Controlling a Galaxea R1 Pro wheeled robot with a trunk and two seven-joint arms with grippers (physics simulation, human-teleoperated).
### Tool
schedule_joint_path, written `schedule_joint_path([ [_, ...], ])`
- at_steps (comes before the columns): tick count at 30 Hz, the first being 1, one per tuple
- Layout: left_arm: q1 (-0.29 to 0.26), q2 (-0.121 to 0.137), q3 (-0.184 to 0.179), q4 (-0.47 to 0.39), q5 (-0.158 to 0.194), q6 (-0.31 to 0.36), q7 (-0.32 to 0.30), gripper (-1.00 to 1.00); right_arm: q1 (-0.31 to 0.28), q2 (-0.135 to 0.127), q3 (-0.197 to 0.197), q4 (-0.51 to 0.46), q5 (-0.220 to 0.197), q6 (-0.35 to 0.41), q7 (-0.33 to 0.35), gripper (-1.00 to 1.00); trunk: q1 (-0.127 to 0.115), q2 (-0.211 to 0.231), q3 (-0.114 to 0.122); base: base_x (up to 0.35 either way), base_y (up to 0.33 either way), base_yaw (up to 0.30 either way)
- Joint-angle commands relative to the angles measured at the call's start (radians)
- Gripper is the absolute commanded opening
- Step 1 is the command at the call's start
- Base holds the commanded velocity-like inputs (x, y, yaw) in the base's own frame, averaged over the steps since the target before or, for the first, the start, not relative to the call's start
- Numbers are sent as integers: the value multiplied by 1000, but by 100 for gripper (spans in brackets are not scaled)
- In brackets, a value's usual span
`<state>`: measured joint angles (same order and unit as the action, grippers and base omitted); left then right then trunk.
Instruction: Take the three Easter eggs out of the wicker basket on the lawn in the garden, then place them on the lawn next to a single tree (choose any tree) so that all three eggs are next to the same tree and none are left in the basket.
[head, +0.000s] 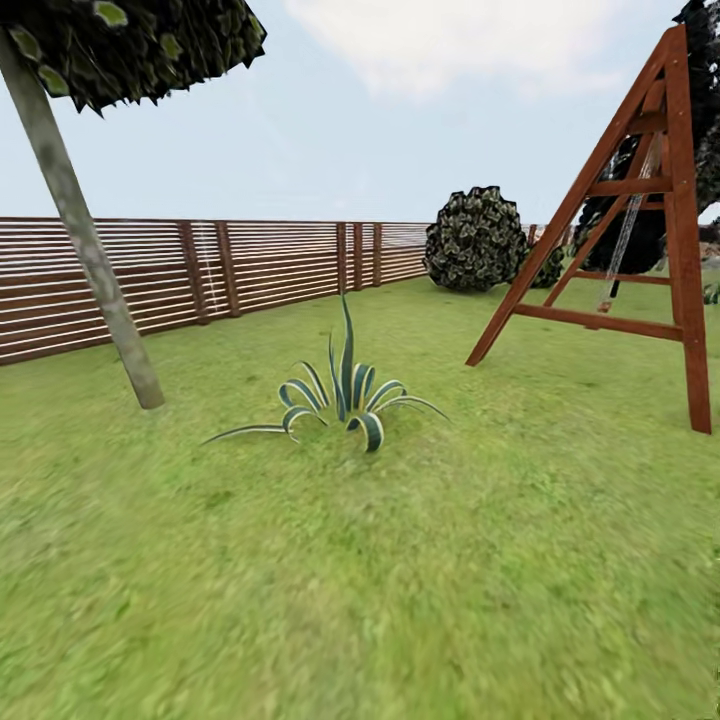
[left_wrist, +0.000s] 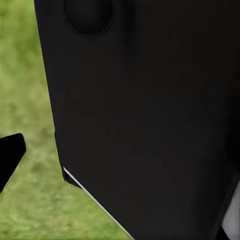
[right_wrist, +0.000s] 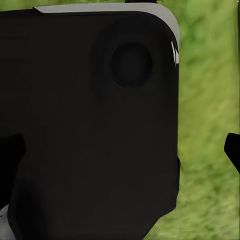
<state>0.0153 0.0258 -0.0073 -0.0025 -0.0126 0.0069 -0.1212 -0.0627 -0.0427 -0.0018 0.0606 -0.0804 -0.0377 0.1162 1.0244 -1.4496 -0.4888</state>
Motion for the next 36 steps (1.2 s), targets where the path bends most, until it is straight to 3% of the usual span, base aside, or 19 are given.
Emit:
schedule_joint_path([
  [1, 0, 0, 0, 0, -1, 1, -3, 100, -2, 0, 0, 4, -9, -4, 5, 100, 1, 0, -1, 340, 0, -287],
  [36, 0, 0, 0, -1, -1, 1, -3, 100, -2, 0, 0, 4, -9, -5, 5, 100, 1, 0, -16, 341, 0, -287],
])
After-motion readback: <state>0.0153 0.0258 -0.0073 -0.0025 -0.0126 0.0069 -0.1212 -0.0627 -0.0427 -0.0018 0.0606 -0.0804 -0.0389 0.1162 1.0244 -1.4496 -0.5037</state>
